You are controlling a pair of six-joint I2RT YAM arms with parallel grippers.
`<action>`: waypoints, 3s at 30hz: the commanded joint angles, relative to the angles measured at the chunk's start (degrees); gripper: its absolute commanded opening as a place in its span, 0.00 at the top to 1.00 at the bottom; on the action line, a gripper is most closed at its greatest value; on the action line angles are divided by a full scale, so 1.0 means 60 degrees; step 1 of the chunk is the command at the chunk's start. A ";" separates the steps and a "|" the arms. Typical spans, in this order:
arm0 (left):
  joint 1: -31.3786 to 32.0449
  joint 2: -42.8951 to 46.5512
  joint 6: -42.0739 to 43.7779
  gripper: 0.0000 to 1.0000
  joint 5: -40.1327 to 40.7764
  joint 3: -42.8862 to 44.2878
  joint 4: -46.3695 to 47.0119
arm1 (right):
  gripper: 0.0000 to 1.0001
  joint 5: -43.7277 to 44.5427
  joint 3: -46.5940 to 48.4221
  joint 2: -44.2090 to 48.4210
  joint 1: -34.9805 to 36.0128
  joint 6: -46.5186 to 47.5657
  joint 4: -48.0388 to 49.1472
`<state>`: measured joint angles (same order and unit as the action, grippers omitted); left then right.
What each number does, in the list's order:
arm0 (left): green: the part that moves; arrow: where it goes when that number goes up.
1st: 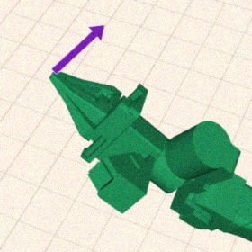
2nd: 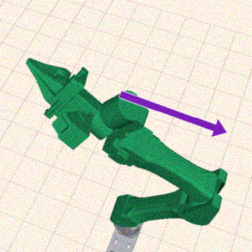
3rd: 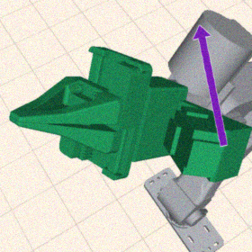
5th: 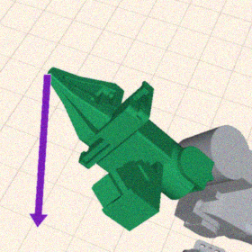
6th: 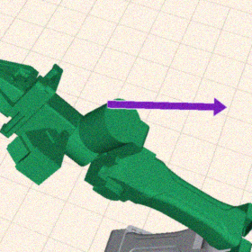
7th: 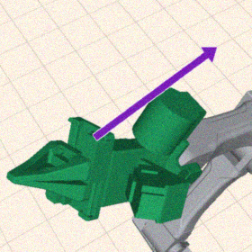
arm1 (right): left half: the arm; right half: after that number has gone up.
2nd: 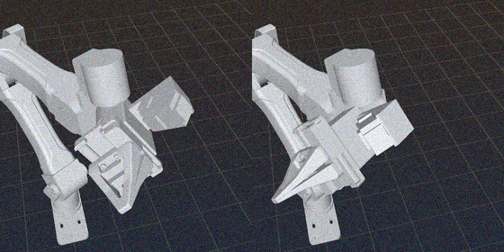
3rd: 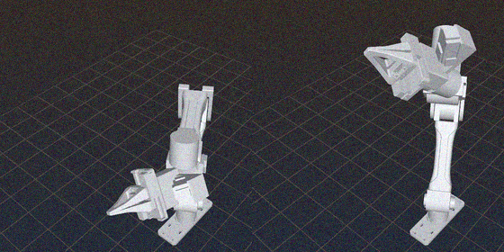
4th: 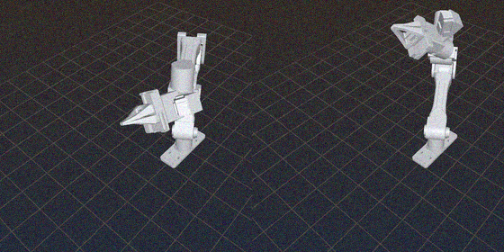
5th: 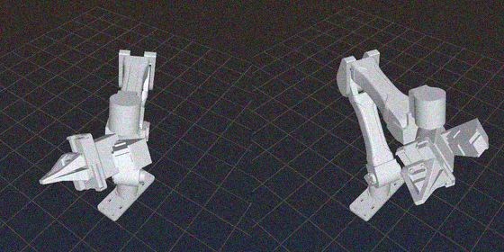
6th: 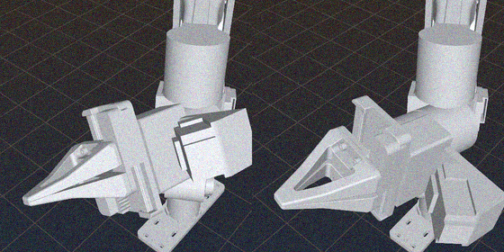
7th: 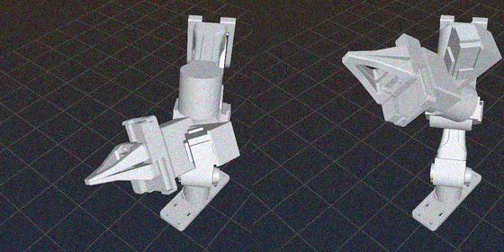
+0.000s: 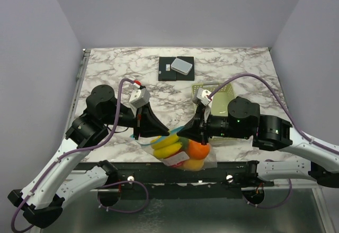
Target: Place the food in the zip-top bag and seal the zipper
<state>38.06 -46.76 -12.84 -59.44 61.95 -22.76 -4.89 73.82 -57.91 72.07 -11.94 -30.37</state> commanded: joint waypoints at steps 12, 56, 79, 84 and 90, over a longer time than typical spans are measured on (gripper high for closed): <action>0.0015 -0.0036 0.0002 1.00 0.0017 -0.0105 -0.0513 | 0.99 0.3031 -0.0085 0.1484 0.0001 0.0200 0.1190; 0.0019 0.0234 -0.0439 1.00 0.0893 -0.0582 -0.0615 | 0.99 1.0515 -0.1694 0.3253 0.0012 0.1445 0.3115; 0.0013 -0.0250 -0.0341 0.49 0.3591 0.0009 -0.0950 | 0.99 0.7835 -0.0825 0.2857 0.0001 0.1063 0.1561; 0.0007 -0.0332 -0.0207 0.42 0.4816 0.0363 -0.1032 | 0.99 0.7261 -0.0670 0.2705 0.0000 0.0953 0.1226; 0.0017 -0.0464 -0.0130 0.37 0.5305 0.0869 -0.1040 | 0.99 0.6572 -0.0425 0.2414 0.0002 0.0843 0.0674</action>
<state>38.00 -49.15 -14.74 -32.27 63.81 -28.80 39.94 68.66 -42.54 72.27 -5.87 -24.38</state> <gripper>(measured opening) 0.604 0.010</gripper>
